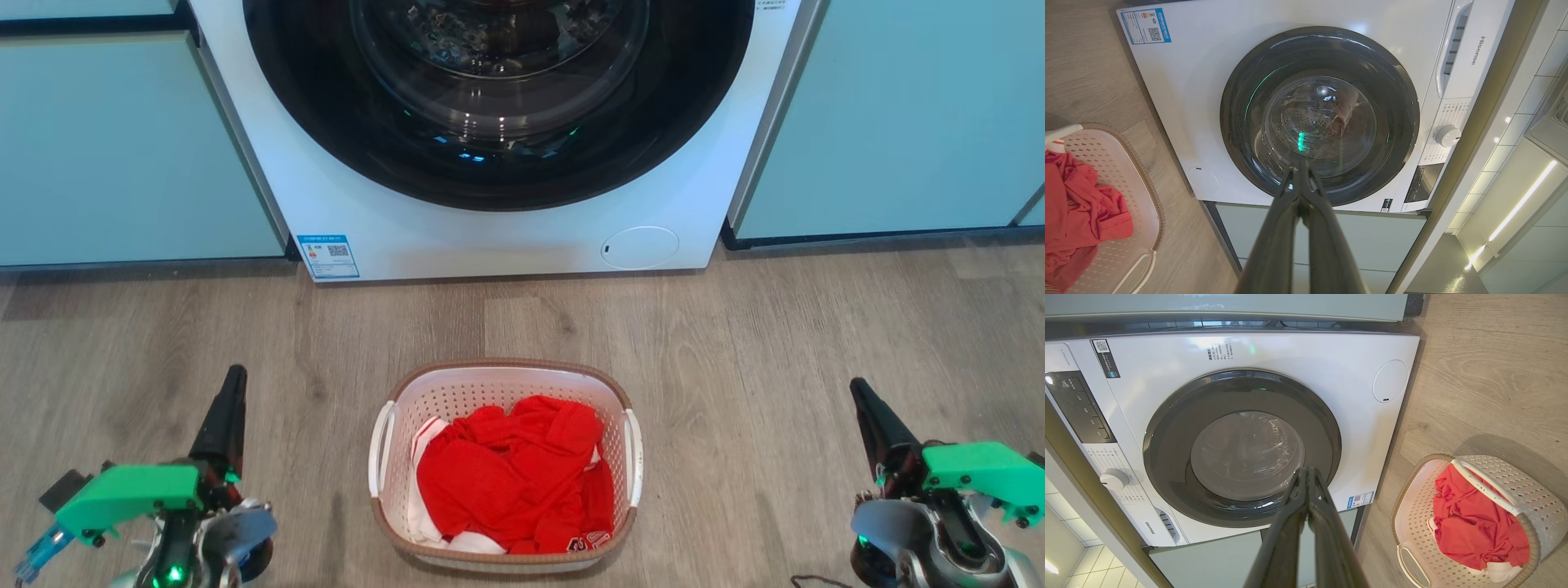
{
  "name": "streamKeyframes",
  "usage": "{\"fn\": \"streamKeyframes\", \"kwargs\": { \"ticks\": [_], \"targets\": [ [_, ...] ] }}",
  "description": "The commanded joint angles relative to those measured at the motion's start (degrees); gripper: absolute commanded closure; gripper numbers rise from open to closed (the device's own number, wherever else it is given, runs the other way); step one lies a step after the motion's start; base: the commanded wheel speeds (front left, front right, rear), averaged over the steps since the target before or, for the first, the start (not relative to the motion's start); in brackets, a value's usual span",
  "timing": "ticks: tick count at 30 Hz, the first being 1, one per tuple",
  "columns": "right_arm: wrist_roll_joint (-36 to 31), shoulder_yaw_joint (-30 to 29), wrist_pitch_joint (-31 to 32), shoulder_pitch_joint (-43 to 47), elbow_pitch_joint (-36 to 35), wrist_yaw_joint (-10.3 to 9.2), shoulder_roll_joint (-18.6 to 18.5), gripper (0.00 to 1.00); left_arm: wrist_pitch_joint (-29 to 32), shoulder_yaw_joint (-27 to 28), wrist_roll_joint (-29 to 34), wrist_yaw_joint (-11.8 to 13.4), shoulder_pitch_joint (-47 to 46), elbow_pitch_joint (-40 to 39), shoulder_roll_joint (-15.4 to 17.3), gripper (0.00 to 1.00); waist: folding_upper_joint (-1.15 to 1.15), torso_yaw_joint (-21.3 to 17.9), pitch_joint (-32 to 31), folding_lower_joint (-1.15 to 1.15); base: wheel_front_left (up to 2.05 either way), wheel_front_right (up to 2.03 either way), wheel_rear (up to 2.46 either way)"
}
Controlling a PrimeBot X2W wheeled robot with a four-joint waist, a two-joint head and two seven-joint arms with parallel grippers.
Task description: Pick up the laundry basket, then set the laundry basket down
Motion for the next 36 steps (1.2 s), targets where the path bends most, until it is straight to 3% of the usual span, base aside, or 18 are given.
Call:
{"fn": "streamKeyframes", "kwargs": {
  "ticks": [1, 9, 10, 23, 36],
  "targets": [
    [-0.6, 0.9, 0.5, -2.8, -1.8, 0.41, -0.4, 1.0, 0.5, 2.1, 0.5, -0.4, -3.4, -1.7, 0.3, 1.0, 0.0, 0.0, 0.0, 0.0, 0.0, 0.0, 0.0],
    [-0.6, 0.9, 0.5, -2.8, -1.8, 0.41, -0.4, 1.0, 0.5, 2.1, 0.5, -0.4, -3.4, -1.7, 0.3, 1.0, 0.0, 0.0, 0.0, 0.0, 0.0, 0.0, 0.0],
    [0.0, 0.0, 0.0, 0.0, 0.2, 0.0, 0.0, 0.0, 0.0, 0.0, 0.0, 0.1, 0.0, 0.2, 0.0, 0.0, 0.0, 0.0, 0.0, 0.0, 0.0, 0.0, 0.0],
    [-1.8, 0.1, -1.8, 0.7, 1.4, 0.03, 0.3, 0.0, -1.8, 0.9, 1.7, 0.0, 0.5, 2.3, -0.1, 0.0, 0.0, 0.0, 0.0, 0.0, 0.0, 0.0, 0.0],
    [-9.1, -0.8, -4.2, -0.7, -0.8, 0.08, 0.2, 0.0, -4.2, 4.0, 9.6, 0.4, -1.3, 1.0, -0.1, 0.0, 0.0, 0.2, 0.0, 0.0, 0.0, 0.0, 0.0]
  ]
}}
